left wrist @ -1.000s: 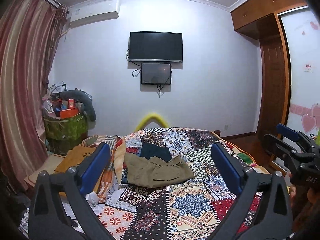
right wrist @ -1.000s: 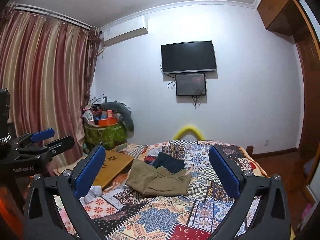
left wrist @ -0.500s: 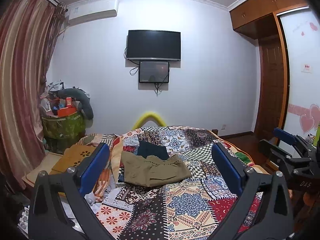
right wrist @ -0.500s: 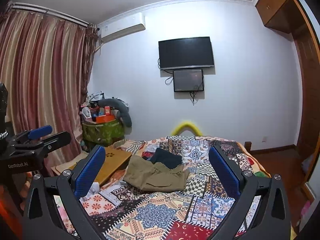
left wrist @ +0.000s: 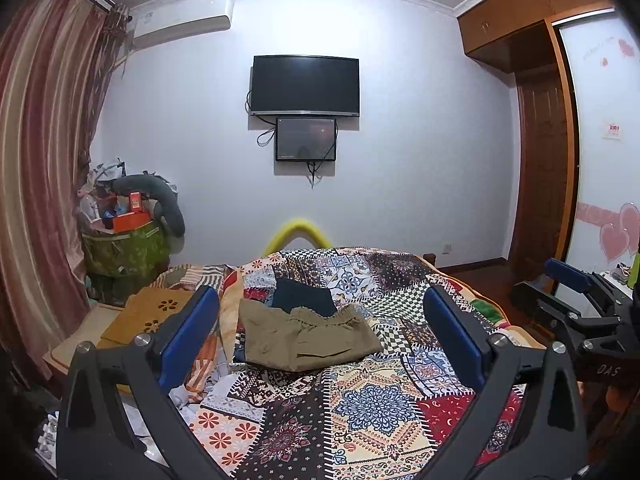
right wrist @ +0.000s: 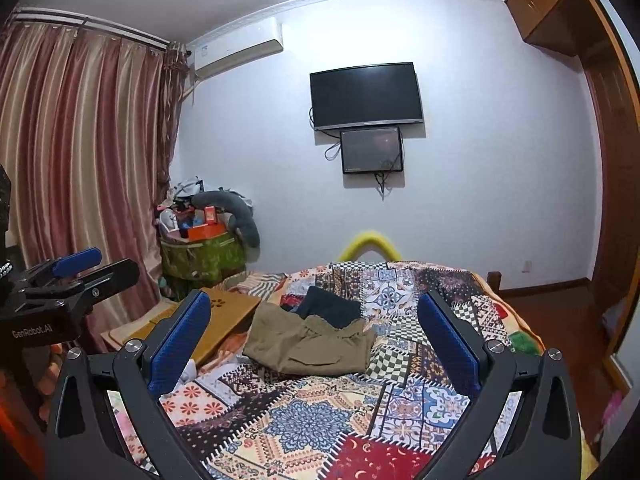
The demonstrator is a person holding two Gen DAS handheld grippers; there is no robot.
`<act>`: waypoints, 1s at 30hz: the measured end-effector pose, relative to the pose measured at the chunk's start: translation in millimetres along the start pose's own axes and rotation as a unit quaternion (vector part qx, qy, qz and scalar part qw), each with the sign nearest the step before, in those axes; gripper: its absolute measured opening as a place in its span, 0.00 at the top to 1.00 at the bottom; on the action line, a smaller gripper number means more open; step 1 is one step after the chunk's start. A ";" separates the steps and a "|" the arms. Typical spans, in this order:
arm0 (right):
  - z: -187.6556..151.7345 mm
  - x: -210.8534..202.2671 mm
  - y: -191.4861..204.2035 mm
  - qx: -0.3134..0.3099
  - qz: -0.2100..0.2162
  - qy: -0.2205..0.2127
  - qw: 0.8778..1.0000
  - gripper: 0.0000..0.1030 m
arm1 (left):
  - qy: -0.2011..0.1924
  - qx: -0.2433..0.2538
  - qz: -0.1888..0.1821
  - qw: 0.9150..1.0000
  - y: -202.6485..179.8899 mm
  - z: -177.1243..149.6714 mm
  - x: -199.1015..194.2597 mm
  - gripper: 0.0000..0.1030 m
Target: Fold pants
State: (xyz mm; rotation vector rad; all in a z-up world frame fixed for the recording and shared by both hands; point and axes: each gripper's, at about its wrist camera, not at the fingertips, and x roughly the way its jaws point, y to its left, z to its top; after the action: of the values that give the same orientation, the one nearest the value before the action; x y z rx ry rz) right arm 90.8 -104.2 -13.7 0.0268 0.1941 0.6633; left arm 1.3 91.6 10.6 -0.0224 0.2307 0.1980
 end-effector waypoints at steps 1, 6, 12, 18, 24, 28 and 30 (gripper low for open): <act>0.0 0.0 0.1 0.000 0.000 0.000 1.000 0.00 | 0.001 0.000 0.000 1.000 0.3 0.3 0.8 0.00; 0.9 0.8 -1.8 0.002 -0.001 0.003 1.000 0.00 | 0.004 0.001 -0.001 1.000 0.4 -2.1 4.7 0.00; 0.9 0.3 -2.6 0.003 0.000 0.004 1.000 0.00 | 0.008 0.001 -0.006 1.000 -1.8 -3.2 7.7 0.00; 0.9 -0.3 -3.2 0.005 -0.001 0.004 1.000 0.00 | 0.009 0.002 -0.009 1.000 -3.2 -3.7 6.9 0.00; 2.7 -0.1 -3.8 0.005 0.000 0.005 1.000 0.00 | 0.013 0.006 -0.016 1.000 -4.4 -1.4 7.2 0.00; 3.2 -0.2 -4.0 0.005 0.000 0.003 1.000 0.00 | 0.013 0.005 -0.017 1.000 -4.8 -0.6 7.0 0.00; 3.7 -0.1 -4.1 0.004 -0.001 0.003 1.000 0.00 | 0.014 0.004 -0.017 1.000 -4.6 -0.8 7.2 0.00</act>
State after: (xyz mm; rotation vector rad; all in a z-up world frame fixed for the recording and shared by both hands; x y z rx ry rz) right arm 93.9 -107.3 -10.4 0.0328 0.2023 0.6604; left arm 8.9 88.4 8.1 -0.0210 0.2579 0.1622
